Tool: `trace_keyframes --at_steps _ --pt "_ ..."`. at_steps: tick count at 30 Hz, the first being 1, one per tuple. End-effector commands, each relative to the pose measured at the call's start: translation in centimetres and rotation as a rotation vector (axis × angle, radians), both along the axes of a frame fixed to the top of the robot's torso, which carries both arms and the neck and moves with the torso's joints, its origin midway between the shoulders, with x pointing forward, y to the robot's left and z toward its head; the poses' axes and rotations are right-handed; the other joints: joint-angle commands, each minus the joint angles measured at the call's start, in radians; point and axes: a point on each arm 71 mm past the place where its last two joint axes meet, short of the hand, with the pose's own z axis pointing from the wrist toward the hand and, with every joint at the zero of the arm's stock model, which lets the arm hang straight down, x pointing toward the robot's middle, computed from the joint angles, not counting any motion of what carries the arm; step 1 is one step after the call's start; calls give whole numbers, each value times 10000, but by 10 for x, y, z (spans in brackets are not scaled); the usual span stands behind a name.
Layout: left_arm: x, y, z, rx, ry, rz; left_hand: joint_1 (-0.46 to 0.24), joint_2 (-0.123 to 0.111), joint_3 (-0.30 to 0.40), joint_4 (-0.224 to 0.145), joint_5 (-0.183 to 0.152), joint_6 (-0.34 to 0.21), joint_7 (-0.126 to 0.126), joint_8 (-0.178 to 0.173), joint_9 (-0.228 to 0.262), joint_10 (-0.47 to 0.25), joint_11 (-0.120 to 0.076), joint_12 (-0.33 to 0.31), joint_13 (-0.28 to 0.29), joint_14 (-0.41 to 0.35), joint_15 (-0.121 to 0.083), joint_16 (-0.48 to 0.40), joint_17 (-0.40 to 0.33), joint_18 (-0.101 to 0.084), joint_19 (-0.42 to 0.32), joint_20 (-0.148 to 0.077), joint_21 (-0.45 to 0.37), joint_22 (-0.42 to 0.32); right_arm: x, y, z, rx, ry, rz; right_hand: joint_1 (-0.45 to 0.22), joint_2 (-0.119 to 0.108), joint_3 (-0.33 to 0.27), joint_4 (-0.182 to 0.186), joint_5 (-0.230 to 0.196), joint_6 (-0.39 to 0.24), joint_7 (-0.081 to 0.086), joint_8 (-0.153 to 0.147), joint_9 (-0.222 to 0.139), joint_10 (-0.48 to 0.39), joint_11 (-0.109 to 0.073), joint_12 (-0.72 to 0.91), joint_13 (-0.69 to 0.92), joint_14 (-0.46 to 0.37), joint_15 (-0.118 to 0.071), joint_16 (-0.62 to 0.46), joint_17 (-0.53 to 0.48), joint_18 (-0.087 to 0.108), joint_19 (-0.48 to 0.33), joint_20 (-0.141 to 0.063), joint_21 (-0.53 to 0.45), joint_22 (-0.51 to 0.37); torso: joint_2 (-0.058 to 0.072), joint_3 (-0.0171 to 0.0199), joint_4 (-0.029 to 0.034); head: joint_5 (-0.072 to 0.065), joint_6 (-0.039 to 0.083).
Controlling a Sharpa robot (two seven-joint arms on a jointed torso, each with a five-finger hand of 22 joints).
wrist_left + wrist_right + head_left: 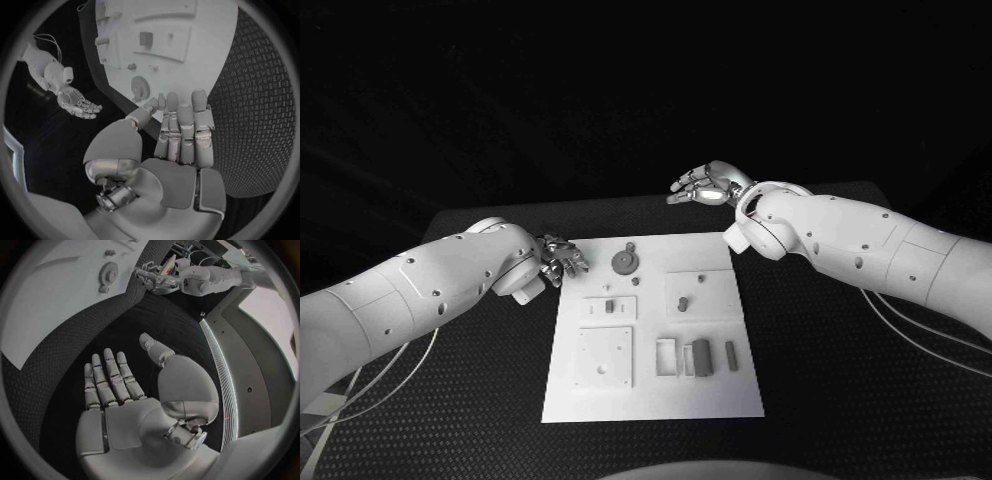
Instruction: Assemble the parts on the task board
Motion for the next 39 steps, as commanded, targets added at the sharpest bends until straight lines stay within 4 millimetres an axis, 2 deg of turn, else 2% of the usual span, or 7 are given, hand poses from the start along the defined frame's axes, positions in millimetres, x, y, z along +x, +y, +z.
trace_keyframes --at_steps 1,5,9,14,24,32,39 --pt "-9 -2 2 -555 123 504 -56 9 63 -9 37 119 6 292 11 145 -66 74 -10 330 -270 76 24 75 217 -122 52 132 -1 2 1 28 -58 107 -81 -4 -12 55 -52 -56 514 62 -10 44 33 -64 -10 -4 88 -35 -10 -178 -9 19 -43 -16 -14 -18 16 8 -33" --pt "-20 -3 4 -641 71 524 -65 -7 86 -9 38 164 -17 322 4 202 -92 93 -9 367 -296 137 49 76 265 -148 96 174 -1 0 1 20 -51 91 -78 -6 -11 54 -52 -56 513 63 -10 44 32 -64 -11 -5 87 -35 -10 -178 -8 19 -44 -9 -12 -27 23 1 -51" --pt "-27 -3 4 -490 -121 461 -65 -32 121 -5 38 205 -41 353 -7 262 -119 107 -11 416 -325 198 68 79 324 -181 149 205 -1 0 1 16 -50 80 -77 -8 -11 54 -52 -55 511 64 -11 45 31 -65 -11 -5 87 -36 -10 -178 -13 19 -49 -26 -3 -17 4 21 -72" --pt "-38 -3 -1 -42 -302 262 -63 -57 148 -4 38 243 -62 380 -19 323 -145 120 -15 481 -352 262 85 83 396 -213 214 222 -1 -1 1 17 -46 80 -76 -10 -11 54 -52 -55 510 65 -12 45 30 -65 -11 -6 86 -37 -10 -178 -10 19 -51 -12 -13 -21 19 32 -136" --pt "-56 -5 -16 699 -161 -240 -69 -92 165 -6 38 285 -86 410 -31 393 -172 139 -16 542 -380 320 95 85 455 -242 276 228 -1 -1 1 19 -31 81 -75 -11 -10 56 -52 -55 507 68 -14 46 28 -67 -11 -7 84 -38 -10 -178 -10 20 -57 -11 -8 -5 2 93 -239" --pt "-64 -7 -25 918 118 -473 -78 -109 169 -7 37 303 -96 422 -38 425 -184 149 -15 567 -393 349 101 84 479 -255 307 230 -1 -1 1 23 -27 82 -74 -12 -9 57 -52 -55 505 71 -16 46 26 -69 -11 -8 83 -40 -10 -178 -10 21 -63 -9 -3 -4 -4 108 -288" --pt "-66 -10 -28 974 203 -573 -89 -113 169 -2 37 312 -101 429 -43 443 -191 157 -13 580 -400 369 106 83 492 -262 326 231 -1 0 0 31 -18 96 -74 -11 -9 60 -52 -56 504 72 -18 47 25 -70 -11 -9 82 -40 -9 -178 -7 21 -67 -1 8 12 -18 108 -317"
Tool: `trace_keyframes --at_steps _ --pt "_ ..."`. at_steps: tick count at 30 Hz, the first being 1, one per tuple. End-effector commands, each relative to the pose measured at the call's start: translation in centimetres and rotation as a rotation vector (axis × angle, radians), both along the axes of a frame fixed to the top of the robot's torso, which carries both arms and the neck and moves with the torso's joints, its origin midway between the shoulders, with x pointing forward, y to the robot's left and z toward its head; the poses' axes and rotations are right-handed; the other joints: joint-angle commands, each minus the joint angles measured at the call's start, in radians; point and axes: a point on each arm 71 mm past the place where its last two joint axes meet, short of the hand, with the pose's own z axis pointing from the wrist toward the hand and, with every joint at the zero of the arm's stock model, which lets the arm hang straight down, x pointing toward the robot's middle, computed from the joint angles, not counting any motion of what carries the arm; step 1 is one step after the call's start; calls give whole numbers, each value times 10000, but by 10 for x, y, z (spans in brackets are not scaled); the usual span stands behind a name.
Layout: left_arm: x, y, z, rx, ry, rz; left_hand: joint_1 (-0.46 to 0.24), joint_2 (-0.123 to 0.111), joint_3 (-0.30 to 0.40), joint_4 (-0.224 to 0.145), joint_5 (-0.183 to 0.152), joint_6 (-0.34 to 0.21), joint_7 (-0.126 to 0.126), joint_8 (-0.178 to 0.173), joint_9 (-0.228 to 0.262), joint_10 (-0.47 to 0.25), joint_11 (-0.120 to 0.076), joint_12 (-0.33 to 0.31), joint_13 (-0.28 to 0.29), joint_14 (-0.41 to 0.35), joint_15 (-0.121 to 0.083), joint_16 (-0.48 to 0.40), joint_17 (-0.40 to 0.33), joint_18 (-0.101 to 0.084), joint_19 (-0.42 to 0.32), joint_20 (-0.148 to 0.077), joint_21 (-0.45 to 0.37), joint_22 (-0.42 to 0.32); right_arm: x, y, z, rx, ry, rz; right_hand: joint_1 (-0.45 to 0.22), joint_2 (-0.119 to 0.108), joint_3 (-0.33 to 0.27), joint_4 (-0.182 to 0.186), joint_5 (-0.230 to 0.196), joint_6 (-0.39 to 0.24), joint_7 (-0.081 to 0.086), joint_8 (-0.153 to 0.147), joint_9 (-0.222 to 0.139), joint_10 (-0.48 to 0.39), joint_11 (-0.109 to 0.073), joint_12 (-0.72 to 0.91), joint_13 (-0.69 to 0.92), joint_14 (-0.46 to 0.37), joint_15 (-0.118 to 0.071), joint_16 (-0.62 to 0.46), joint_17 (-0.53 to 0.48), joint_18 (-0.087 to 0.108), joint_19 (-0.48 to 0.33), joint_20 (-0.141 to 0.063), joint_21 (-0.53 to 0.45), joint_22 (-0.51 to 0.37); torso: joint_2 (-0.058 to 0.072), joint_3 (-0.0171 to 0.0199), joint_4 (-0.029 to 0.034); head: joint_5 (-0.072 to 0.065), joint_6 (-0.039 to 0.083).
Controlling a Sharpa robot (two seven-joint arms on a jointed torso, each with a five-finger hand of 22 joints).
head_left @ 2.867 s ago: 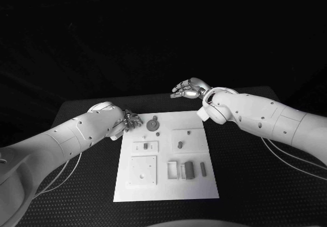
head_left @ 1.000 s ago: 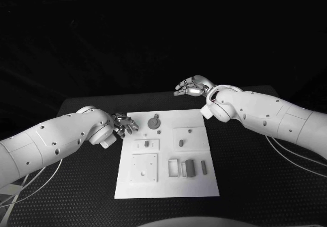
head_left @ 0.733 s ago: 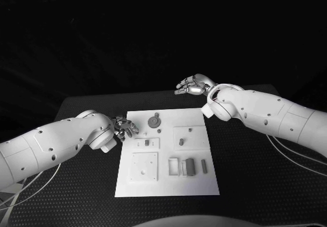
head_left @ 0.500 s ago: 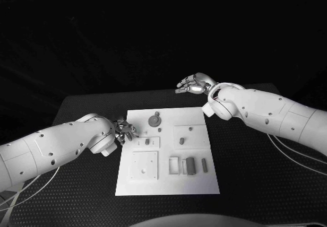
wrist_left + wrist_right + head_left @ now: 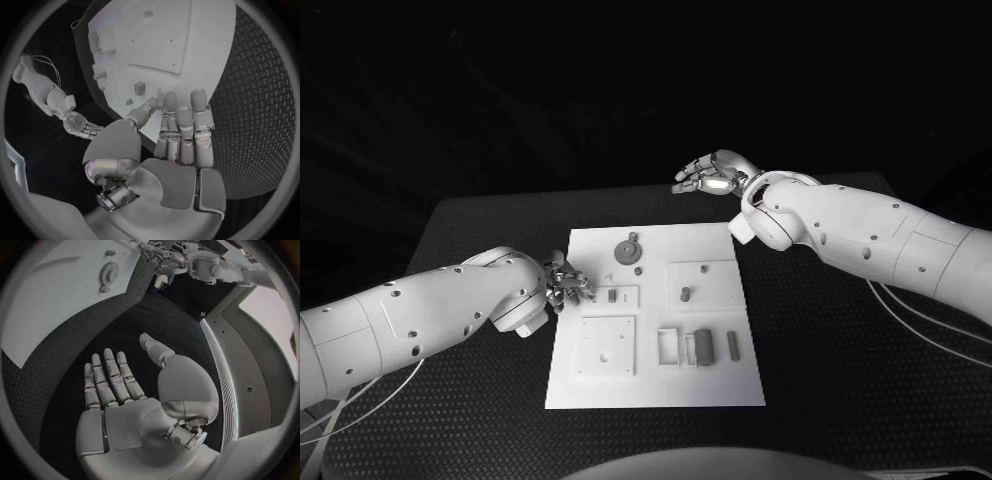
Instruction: Assemble the parts on the task board
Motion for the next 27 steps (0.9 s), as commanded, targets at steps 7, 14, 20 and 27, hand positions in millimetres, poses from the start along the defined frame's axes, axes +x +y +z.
trace_keyframes --at_steps 7,14,20,27 --pt "-1 -7 -1 133 -31 -201 45 37 60 2 37 97 10 434 26 146 -69 38 -14 302 -260 69 15 82 197 -137 67 237 0 2 0 35 -24 117 -74 -11 -8 61 -52 -57 503 40 -12 48 24 -32 -14 -10 81 -42 -9 -178 -5 22 -71 12 4 8 0 -25 -23" --pt "-2 -10 -1 194 -12 -300 41 37 61 3 37 98 9 435 24 149 -71 40 -13 305 -262 75 16 82 200 -140 73 238 0 1 0 32 -25 103 -72 -11 -7 61 -52 -57 502 42 -14 48 24 -33 -14 -11 81 -43 -9 -178 -2 21 -74 22 4 1 3 -45 -26" --pt "-3 -10 -2 287 138 -400 38 37 61 4 37 99 8 437 22 152 -72 42 -13 306 -264 81 17 81 201 -142 79 238 0 1 0 30 -27 99 -70 -11 -7 61 -52 -58 502 43 -16 48 24 -34 -14 -11 81 -43 -9 -178 -4 22 -80 17 4 4 5 -58 -39" --pt "-3 -8 -3 472 205 -461 10 27 54 16 35 89 12 433 14 142 -69 38 -15 297 -261 91 19 74 191 -142 87 237 0 0 0 23 -26 81 -69 -12 -7 60 -52 -59 501 44 -17 48 23 -36 -14 -11 81 -44 -8 -177 -10 21 -89 -16 3 -3 10 -68 -53"
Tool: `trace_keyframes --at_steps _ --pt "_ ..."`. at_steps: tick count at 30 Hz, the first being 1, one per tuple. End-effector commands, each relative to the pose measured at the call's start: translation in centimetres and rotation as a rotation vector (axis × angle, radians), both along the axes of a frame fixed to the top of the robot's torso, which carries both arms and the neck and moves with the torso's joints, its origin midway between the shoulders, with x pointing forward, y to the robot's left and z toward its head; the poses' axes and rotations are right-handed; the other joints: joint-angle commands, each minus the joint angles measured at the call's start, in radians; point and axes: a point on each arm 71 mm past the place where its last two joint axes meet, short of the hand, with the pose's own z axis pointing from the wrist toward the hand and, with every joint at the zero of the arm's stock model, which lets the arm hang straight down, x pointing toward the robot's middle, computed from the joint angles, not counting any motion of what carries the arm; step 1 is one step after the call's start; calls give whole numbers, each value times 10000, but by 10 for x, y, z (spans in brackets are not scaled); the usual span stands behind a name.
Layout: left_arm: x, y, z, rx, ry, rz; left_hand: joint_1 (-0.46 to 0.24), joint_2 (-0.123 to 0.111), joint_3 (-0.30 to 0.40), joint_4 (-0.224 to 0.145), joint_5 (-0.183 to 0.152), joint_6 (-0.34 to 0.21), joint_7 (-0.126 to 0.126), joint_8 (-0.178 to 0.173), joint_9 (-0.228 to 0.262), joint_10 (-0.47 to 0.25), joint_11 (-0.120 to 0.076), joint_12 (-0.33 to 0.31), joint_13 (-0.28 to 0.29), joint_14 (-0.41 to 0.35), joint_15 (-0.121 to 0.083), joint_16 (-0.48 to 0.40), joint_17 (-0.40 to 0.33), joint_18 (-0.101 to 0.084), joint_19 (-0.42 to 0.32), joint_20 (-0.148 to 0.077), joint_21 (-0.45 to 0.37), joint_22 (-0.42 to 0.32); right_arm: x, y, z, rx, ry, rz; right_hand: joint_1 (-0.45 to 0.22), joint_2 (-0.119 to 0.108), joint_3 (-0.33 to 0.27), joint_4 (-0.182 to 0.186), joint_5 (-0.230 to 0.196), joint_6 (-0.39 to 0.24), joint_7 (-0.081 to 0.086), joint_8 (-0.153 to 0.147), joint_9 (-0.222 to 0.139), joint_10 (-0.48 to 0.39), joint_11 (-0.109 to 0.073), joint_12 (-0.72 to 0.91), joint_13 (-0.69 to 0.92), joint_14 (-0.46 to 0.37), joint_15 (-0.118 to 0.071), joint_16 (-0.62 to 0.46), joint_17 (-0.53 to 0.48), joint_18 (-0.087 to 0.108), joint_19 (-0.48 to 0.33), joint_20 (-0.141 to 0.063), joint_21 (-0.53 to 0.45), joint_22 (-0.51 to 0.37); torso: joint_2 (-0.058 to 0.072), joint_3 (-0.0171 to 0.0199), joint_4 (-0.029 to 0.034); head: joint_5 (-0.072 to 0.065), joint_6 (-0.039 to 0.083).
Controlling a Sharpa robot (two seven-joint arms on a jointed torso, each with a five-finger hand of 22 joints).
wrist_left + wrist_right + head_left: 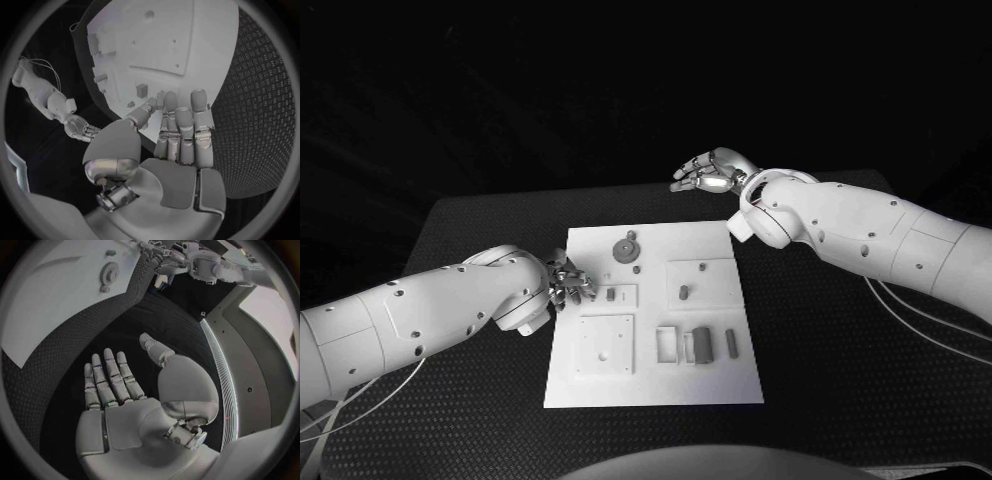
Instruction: Assemble the parts on the task board
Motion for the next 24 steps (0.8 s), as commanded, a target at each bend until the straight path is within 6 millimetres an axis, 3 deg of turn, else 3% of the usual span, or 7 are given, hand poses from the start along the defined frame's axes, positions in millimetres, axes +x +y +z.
trace_keyframes --at_steps 1,24 --pt "-3 0 -4 286 260 -205 6 29 51 -16 31 73 -2 432 12 107 -35 38 -16 230 -264 57 13 74 138 -128 49 239 0 1 0 24 -32 107 -69 -12 -7 61 -52 -59 501 46 -9 48 23 -36 -15 -11 81 -44 -9 -177 -6 22 -47 -14 0 -4 6 -6 -7" --pt "-3 -4 -7 500 250 -281 -52 -41 48 5 29 6 24 408 -21 40 -11 18 -23 159 -242 65 3 58 68 -128 63 233 0 1 0 25 -30 112 -71 -13 -8 66 -52 -62 502 51 -15 50 24 -40 -15 -11 83 -46 -7 -176 4 22 -57 24 5 -6 4 -30 -35"
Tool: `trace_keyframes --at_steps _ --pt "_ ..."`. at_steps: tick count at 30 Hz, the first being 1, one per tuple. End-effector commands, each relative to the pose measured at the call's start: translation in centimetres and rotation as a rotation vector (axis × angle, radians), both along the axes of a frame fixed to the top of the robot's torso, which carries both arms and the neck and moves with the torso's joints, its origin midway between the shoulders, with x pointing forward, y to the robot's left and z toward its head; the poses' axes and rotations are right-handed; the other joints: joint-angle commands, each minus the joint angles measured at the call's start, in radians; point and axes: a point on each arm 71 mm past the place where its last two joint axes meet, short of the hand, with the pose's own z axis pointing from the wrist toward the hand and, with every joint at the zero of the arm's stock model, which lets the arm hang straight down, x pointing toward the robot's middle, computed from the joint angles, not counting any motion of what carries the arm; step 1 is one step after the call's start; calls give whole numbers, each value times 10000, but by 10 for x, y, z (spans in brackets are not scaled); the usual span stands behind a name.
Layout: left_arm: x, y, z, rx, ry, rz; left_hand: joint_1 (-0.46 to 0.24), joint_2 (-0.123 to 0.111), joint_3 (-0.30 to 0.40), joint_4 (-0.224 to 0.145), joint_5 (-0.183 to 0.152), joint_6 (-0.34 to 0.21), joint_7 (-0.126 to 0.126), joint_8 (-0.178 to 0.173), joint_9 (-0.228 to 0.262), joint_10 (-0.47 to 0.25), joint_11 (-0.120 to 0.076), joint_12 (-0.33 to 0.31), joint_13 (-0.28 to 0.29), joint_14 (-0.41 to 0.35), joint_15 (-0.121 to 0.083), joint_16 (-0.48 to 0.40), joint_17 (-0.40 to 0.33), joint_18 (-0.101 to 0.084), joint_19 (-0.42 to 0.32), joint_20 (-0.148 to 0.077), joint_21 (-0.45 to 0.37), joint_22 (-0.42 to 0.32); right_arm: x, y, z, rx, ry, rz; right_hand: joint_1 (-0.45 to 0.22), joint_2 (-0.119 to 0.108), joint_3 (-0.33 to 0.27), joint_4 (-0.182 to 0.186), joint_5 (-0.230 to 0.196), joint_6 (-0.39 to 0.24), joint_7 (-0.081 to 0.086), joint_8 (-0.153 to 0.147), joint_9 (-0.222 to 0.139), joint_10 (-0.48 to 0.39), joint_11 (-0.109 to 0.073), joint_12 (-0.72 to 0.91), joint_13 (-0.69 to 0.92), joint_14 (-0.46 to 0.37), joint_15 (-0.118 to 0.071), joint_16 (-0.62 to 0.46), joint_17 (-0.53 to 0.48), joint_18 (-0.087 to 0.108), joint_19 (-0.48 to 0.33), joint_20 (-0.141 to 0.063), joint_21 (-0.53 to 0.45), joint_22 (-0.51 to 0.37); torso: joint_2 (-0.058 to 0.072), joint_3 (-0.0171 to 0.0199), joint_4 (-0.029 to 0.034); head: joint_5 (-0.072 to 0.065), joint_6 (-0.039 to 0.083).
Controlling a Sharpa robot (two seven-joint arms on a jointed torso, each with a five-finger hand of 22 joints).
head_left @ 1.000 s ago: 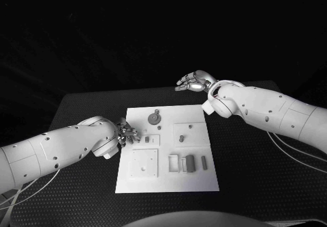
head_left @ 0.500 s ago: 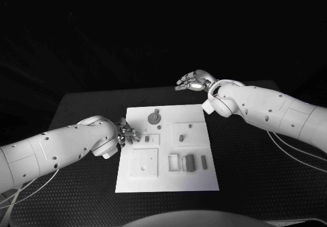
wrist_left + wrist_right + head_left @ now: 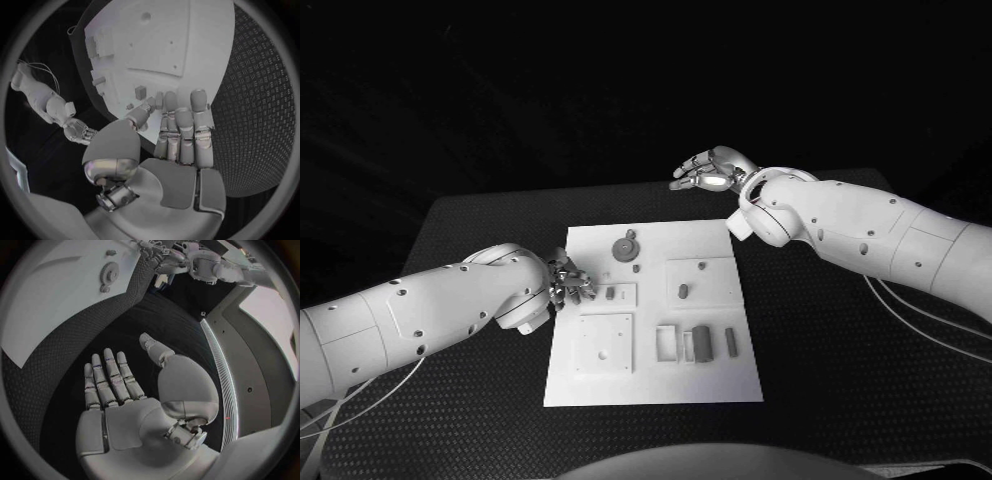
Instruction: Assemble the parts on the task board
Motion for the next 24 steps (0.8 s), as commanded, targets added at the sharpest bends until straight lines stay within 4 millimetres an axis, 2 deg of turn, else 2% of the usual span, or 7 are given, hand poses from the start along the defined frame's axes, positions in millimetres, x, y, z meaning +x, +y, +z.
trace_keyframes --at_steps 1,5,17,24 --pt "-3 -1 -6 219 243 -102 -6 74 62 -1 35 -20 18 14 -16 1 26 18 -13 114 -188 26 2 57 -22 -102 66 227 0 1 0 24 -31 122 -71 -13 -8 66 -52 -62 503 51 -17 50 24 -40 -16 -11 84 -46 -7 -176 5 22 -57 5 1 4 -5 -8 5" --pt "-4 -1 -7 244 256 -113 -38 2 39 7 33 -33 25 12 -21 -10 33 19 -11 106 -181 26 -3 52 -33 -99 71 226 0 1 0 23 -34 111 -71 -13 -8 66 -52 -62 503 52 -17 51 24 -40 -16 -11 84 -46 -7 -176 2 22 -61 -12 -1 11 -5 -11 0" --pt "-4 -1 -7 309 307 -213 -323 -726 -187 178 33 -46 26 47 -43 -46 34 63 16 99 -181 43 -55 67 -53 -110 125 217 0 0 0 23 -25 113 -73 -16 -10 68 -52 -64 506 53 -20 52 26 -42 -15 -10 87 -47 -6 -176 1 23 -69 -15 -3 6 -5 -21 -13" --pt "-4 0 -7 398 258 -269 -357 -855 -298 168 37 -46 20 63 -50 -51 27 82 26 105 -186 52 -75 77 -56 -116 147 218 0 0 0 21 -9 124 -73 -16 -10 69 -52 -65 507 55 -22 53 27 -42 -15 -10 91 -47 -5 -176 2 23 -73 -12 -1 6 -4 -29 -24"
